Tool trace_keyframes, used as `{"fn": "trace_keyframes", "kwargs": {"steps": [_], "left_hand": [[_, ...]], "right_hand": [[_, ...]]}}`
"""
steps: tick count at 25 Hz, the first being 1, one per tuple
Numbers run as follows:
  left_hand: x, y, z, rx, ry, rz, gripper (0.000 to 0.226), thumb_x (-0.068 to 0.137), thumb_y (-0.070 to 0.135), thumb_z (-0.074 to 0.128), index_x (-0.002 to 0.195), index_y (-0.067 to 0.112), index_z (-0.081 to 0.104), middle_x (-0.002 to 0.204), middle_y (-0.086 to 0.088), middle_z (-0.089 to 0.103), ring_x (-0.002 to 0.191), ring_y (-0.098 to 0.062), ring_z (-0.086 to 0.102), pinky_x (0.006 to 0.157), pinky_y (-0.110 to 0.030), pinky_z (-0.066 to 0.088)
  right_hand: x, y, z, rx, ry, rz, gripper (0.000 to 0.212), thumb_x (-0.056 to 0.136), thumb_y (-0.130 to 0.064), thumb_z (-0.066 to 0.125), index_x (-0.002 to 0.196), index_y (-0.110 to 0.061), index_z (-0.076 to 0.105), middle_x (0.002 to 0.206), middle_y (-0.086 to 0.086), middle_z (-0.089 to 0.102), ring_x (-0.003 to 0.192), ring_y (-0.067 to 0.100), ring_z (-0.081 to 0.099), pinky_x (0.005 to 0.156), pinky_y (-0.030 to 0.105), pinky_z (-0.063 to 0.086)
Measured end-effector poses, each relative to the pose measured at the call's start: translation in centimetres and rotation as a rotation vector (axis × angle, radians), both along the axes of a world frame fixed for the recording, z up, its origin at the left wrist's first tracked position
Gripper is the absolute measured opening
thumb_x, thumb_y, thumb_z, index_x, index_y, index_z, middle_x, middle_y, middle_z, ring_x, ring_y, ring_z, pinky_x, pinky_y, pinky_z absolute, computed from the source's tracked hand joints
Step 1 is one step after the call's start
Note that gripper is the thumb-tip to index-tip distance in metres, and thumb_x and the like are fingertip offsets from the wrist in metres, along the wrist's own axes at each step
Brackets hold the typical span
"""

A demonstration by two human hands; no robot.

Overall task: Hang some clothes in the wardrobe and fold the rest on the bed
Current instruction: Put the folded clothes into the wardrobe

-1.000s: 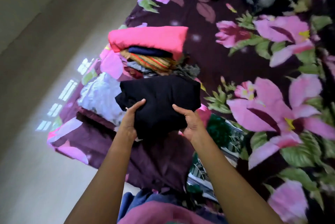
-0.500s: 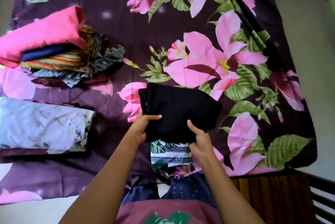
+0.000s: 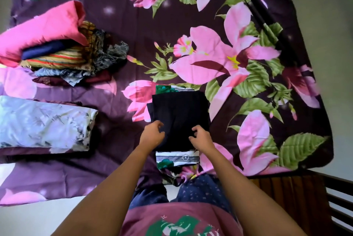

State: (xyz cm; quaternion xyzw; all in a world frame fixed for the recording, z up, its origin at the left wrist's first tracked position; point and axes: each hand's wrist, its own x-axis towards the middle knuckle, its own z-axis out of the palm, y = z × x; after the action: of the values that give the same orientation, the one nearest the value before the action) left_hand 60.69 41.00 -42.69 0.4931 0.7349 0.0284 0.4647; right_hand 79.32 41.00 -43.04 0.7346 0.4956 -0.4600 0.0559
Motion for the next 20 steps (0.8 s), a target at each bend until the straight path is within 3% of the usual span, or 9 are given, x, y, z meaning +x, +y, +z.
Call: {"fn": "trace_keyframes", "kwargs": {"steps": [3, 7, 13, 16, 18, 20], "left_hand": [[0.1, 0.9, 1.1, -0.038, 0.18, -0.338, 0.031, 0.085, 0.016, 0.054, 0.115, 0.01, 0.054, 0.117, -0.014, 0.06, 0.108, -0.033, 0.056, 0.083, -0.036, 0.045], [0.2, 0.7, 1.7, -0.083, 0.276, -0.513, 0.033, 0.086, 0.018, 0.053, 0.118, 0.009, 0.053, 0.119, -0.016, 0.057, 0.109, -0.034, 0.056, 0.085, -0.039, 0.046], [0.0, 0.8, 1.0, -0.101, 0.273, -0.446, 0.03, 0.086, 0.018, 0.053, 0.115, 0.008, 0.053, 0.118, -0.017, 0.056, 0.11, -0.035, 0.055, 0.086, -0.04, 0.045], [0.3, 1.7, 0.0, -0.082, 0.282, -0.333, 0.029, 0.088, 0.021, 0.053, 0.113, 0.007, 0.051, 0.119, -0.016, 0.056, 0.11, -0.035, 0.054, 0.085, -0.04, 0.044], [0.8, 2.2, -1.1, -0.05, 0.275, -0.211, 0.041, 0.089, 0.032, 0.056, 0.121, 0.007, 0.047, 0.125, -0.017, 0.051, 0.116, -0.036, 0.049, 0.089, -0.044, 0.042], [1.7, 2.6, -2.6, -0.055, 0.213, 0.013, 0.07, 0.084, 0.046, 0.063, 0.137, 0.009, 0.036, 0.136, -0.017, 0.042, 0.125, -0.036, 0.042, 0.097, -0.047, 0.038]], "right_hand": [[-0.6, 2.1, 1.7, -0.101, -0.122, 0.465, 0.036, 0.088, -0.027, 0.062, 0.116, -0.007, 0.054, 0.119, 0.015, 0.058, 0.109, 0.033, 0.057, 0.086, 0.037, 0.048], [-1.7, 2.9, 2.4, -0.128, -0.179, 0.645, 0.04, 0.088, -0.03, 0.062, 0.119, -0.006, 0.053, 0.123, 0.015, 0.054, 0.111, 0.033, 0.056, 0.087, 0.04, 0.049], [-0.9, 4.0, 1.6, -0.079, -0.195, 0.616, 0.035, 0.09, -0.029, 0.059, 0.116, -0.007, 0.051, 0.12, 0.015, 0.054, 0.108, 0.033, 0.055, 0.087, 0.04, 0.049], [0.1, 4.8, 0.1, 0.039, -0.219, 0.511, 0.043, 0.089, -0.032, 0.058, 0.124, -0.009, 0.047, 0.126, 0.014, 0.049, 0.116, 0.033, 0.049, 0.093, 0.043, 0.045], [0.8, 5.1, -1.3, 0.162, -0.233, 0.359, 0.057, 0.088, -0.037, 0.061, 0.134, -0.012, 0.039, 0.132, 0.015, 0.041, 0.122, 0.034, 0.043, 0.097, 0.045, 0.041], [1.9, 5.6, -3.3, 0.2, -0.186, 0.111, 0.076, 0.082, -0.044, 0.067, 0.14, -0.013, 0.029, 0.138, 0.017, 0.033, 0.127, 0.035, 0.037, 0.1, 0.046, 0.038]]}}
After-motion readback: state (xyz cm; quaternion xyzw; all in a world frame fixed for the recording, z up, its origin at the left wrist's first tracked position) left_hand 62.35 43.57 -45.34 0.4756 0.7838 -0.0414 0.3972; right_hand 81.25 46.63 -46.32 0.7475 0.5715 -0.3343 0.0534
